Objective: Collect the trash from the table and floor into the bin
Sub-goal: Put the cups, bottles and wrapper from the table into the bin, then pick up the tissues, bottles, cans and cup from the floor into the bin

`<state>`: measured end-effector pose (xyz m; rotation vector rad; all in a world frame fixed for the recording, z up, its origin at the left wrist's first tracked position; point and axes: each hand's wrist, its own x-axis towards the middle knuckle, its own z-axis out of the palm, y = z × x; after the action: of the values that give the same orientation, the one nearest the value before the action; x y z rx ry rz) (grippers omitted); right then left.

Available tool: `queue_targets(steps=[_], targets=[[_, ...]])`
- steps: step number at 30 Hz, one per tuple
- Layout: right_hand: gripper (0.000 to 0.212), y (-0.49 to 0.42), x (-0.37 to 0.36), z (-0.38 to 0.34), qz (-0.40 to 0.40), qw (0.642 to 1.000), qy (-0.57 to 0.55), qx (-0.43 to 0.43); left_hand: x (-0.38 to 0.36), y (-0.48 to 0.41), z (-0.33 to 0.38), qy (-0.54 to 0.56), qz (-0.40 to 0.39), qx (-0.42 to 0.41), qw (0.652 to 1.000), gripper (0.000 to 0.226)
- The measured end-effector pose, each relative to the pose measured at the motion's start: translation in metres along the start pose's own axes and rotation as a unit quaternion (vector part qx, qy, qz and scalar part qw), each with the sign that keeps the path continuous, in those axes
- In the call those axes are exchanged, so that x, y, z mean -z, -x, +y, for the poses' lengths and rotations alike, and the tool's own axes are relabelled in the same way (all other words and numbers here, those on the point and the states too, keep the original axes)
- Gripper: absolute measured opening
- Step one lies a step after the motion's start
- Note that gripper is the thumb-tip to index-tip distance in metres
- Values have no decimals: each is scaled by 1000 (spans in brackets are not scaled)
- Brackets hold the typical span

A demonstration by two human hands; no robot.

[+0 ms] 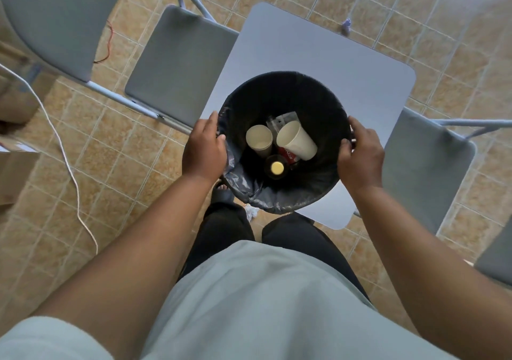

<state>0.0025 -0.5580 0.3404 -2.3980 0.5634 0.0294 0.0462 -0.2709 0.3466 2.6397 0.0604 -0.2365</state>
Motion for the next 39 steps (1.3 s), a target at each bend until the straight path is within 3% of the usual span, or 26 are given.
queue_targets(steps=[3, 7, 19, 29, 39], targets=[[48, -3, 1, -7, 13, 999, 36, -26, 2, -10, -4, 56, -21, 29, 998, 42], [48, 13, -2, -17, 44, 992, 78, -86, 11, -29, -12, 91, -98, 7, 991, 35], [50, 145, -40, -68, 200, 947, 17, -251, 52, -63, -22, 35, -205, -163, 964, 34], [51, 295, -71, -80, 285, 880, -35, -379, 51, 9, -20, -20, -280, -298, 912, 40], [50, 485, -154, -126, 349, 812, -80, -460, 60, 126, -107, -76, -322, -405, 853, 39]])
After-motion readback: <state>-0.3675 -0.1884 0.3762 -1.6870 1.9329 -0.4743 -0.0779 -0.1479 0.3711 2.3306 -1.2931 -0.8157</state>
